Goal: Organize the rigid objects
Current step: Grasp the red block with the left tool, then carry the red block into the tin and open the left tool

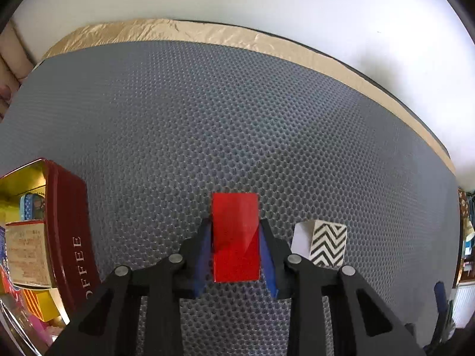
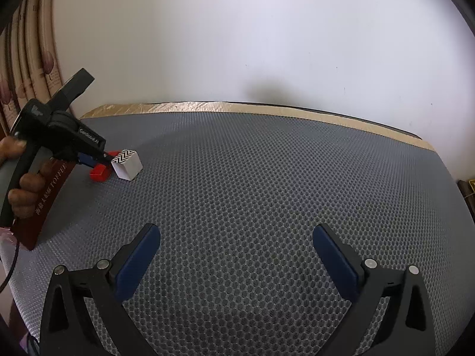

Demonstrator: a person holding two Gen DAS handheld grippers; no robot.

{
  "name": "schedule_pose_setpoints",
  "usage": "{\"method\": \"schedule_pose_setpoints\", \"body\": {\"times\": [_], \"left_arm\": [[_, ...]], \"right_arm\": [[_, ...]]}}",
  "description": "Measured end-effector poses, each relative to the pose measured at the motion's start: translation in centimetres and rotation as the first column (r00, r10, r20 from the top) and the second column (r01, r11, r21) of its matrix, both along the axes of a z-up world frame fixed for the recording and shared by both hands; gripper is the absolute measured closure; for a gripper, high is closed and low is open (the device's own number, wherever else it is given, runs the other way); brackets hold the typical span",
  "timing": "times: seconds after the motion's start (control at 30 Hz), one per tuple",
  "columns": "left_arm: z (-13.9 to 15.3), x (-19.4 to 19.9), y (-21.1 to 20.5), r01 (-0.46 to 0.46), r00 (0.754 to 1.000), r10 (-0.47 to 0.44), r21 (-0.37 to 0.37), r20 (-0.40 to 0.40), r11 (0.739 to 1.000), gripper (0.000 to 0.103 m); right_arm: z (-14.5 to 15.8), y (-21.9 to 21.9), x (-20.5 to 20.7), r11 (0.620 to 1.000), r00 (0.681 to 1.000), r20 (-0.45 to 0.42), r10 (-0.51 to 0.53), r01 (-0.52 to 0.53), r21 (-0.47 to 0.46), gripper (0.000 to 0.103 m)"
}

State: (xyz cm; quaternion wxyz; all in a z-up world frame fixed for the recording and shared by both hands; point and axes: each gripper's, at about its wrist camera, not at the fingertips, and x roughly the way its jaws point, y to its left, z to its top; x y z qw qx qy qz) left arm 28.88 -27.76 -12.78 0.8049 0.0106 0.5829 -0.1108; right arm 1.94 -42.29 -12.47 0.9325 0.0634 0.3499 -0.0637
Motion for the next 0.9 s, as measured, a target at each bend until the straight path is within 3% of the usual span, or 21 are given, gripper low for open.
{"method": "schedule_pose_setpoints", "body": {"times": [0.27, 0.43, 0.67, 0.9], "left_arm": [[2.3, -6.2, 2.3, 0.002, 0.994, -0.001, -0.008, 0.113, 1.0, 0.072], [4.6, -10.0, 2.7, 0.021, 0.989, -0.017, -0.027, 0.144, 0.999, 0.072], [8.2, -15.9, 3.6, 0.051, 0.964, -0.056, 0.027, 0.262, 0.998, 0.072], [9.7, -18.7, 4.9, 0.053, 0.945, -0.069, 0.058, 0.319, 0.997, 0.072]], "right_arm": [[-0.2, -0.3, 0.2, 1.0, 1.0, -0.015, -0.013, 0.013, 0.008, 0.001], [-0.3, -0.1, 0.3, 1.0, 0.999, -0.026, -0.019, 0.019, -0.004, 0.0], [-0.9, 0.1, 1.3, 0.999, 0.998, -0.057, -0.032, 0.03, -0.028, 0.0], [-1.5, 0.8, 2.4, 0.998, 0.995, -0.095, -0.035, 0.029, -0.061, 0.0]]}}
